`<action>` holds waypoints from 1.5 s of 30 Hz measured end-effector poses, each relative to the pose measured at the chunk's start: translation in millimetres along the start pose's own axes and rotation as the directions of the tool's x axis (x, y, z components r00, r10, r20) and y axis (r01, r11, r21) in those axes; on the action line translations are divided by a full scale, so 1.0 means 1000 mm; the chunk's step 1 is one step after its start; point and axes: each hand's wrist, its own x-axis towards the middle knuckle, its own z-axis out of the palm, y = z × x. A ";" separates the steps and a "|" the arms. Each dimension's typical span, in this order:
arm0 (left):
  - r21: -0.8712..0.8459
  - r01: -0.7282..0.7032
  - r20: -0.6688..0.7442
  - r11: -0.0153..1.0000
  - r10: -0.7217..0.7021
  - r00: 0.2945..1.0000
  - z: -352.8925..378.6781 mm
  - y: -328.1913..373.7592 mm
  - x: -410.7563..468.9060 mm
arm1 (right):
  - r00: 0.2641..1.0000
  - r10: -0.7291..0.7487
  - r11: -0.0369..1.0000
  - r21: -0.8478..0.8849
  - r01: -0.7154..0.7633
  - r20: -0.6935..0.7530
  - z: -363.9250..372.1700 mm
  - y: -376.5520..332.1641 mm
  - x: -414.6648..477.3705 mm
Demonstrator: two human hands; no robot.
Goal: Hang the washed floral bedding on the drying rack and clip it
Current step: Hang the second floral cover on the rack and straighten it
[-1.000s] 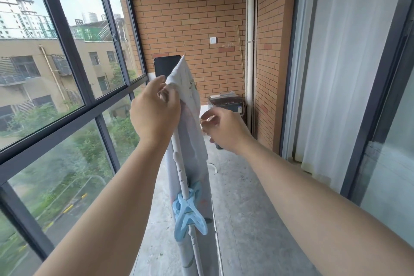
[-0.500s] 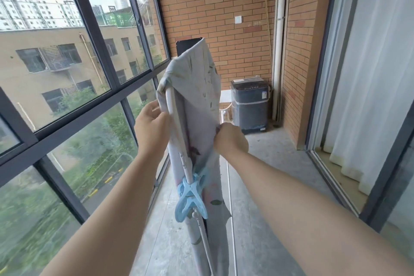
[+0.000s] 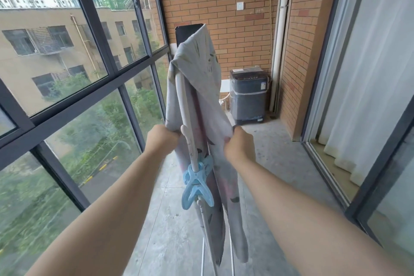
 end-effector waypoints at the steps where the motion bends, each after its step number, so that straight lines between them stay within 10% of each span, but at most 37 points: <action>1: -0.036 0.033 -0.005 0.999 -0.033 0.999 0.000 -0.007 0.004 | 1.000 0.010 0.999 -0.053 -0.010 0.009 0.000 0.003 -0.001; 5: -0.310 0.107 -0.060 0.945 -0.132 0.989 -0.002 -0.030 0.012 | 0.995 0.052 0.998 -0.026 -0.054 -0.084 0.000 0.012 -0.006; 16: 0.104 -0.164 -0.150 0.981 0.179 0.972 0.011 -0.083 0.001 | 0.993 0.066 0.994 -0.096 -0.056 0.097 0.017 0.020 -0.038; 31: -0.036 -0.115 -0.129 0.993 0.110 0.986 0.026 -0.134 -0.018 | 0.991 0.133 0.990 -0.054 -0.133 -0.007 0.035 0.037 -0.063; 39: -0.088 -0.157 0.203 0.984 0.172 0.964 0.086 -0.187 -0.038 | 0.958 0.121 0.989 0.053 -0.140 0.262 0.056 0.051 -0.086; 45: 0.211 -0.121 0.472 0.970 0.007 0.882 0.132 -0.226 -0.083 | 0.930 0.246 0.944 0.151 -0.294 0.273 0.051 0.093 -0.090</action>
